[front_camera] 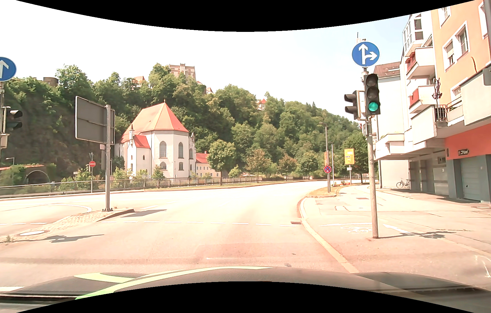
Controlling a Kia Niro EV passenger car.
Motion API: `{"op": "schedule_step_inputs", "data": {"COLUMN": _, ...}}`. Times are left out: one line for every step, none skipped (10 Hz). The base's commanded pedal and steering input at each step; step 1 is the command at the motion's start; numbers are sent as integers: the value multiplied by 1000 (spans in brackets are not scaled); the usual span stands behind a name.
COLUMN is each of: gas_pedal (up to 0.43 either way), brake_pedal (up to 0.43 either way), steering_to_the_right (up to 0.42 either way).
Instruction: Follow the waypoints while adhering to traffic rules and regulations
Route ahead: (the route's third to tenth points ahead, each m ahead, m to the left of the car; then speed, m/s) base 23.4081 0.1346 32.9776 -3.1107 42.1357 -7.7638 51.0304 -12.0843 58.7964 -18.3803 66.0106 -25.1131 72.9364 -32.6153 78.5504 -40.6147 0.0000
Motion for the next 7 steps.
{"op": "schedule_step_inputs", "data": {"gas_pedal": 0, "brake_pedal": 116, "steering_to_the_right": 33}}
{"op": "schedule_step_inputs", "data": {"gas_pedal": 0, "brake_pedal": 0, "steering_to_the_right": 33}}
{"op": "schedule_step_inputs", "data": {"gas_pedal": 0, "brake_pedal": 0, "steering_to_the_right": 33}}
{"op": "schedule_step_inputs", "data": {"gas_pedal": 0, "brake_pedal": 0, "steering_to_the_right": 34}}
{"op": "schedule_step_inputs", "data": {"gas_pedal": 79, "brake_pedal": 0, "steering_to_the_right": 33}}
{"op": "schedule_step_inputs", "data": {"gas_pedal": 177, "brake_pedal": 0, "steering_to_the_right": 33}}
{"op": "schedule_step_inputs", "data": {"gas_pedal": 177, "brake_pedal": 0, "steering_to_the_right": 33}}
